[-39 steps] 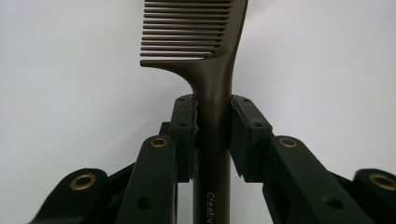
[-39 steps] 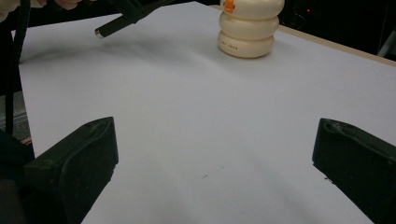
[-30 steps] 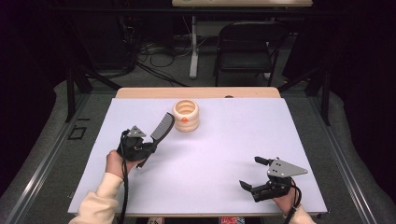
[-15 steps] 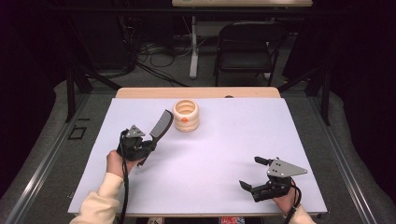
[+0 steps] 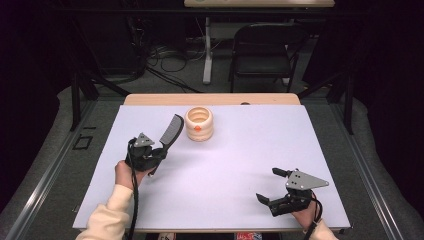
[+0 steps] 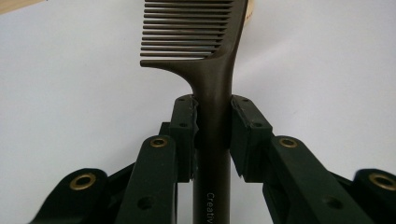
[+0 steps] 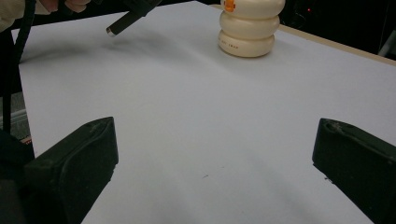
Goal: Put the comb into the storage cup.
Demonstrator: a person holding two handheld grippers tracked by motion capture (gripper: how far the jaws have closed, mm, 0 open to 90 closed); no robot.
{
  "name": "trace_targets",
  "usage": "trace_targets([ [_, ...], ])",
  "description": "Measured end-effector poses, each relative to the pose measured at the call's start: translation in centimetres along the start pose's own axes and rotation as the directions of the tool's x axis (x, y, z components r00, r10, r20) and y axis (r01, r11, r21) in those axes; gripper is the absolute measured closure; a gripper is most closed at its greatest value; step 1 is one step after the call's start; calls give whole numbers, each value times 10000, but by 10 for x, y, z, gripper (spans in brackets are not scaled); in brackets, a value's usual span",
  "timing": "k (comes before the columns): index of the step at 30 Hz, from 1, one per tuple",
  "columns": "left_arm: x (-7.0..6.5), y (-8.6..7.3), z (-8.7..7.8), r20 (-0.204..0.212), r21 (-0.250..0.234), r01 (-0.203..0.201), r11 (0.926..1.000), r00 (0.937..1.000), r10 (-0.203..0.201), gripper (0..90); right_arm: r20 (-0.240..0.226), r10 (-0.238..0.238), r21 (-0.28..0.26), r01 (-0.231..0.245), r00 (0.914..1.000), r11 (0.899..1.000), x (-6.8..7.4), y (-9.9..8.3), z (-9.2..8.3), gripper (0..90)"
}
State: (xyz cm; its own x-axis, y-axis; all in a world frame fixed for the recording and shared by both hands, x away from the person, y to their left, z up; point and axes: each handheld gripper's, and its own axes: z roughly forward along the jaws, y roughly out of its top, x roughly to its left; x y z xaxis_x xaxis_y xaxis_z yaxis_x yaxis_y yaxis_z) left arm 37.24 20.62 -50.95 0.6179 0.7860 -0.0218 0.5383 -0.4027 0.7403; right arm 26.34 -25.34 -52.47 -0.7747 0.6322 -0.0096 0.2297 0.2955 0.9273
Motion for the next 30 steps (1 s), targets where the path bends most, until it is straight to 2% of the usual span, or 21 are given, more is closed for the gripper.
trace_targets([
  [30, 4, 7, 4, -144, -996, 242, 9947, 9996, -257, 722, -32, -7, 50, 7, 10000, 10000, 0, 0, 1, 0],
])
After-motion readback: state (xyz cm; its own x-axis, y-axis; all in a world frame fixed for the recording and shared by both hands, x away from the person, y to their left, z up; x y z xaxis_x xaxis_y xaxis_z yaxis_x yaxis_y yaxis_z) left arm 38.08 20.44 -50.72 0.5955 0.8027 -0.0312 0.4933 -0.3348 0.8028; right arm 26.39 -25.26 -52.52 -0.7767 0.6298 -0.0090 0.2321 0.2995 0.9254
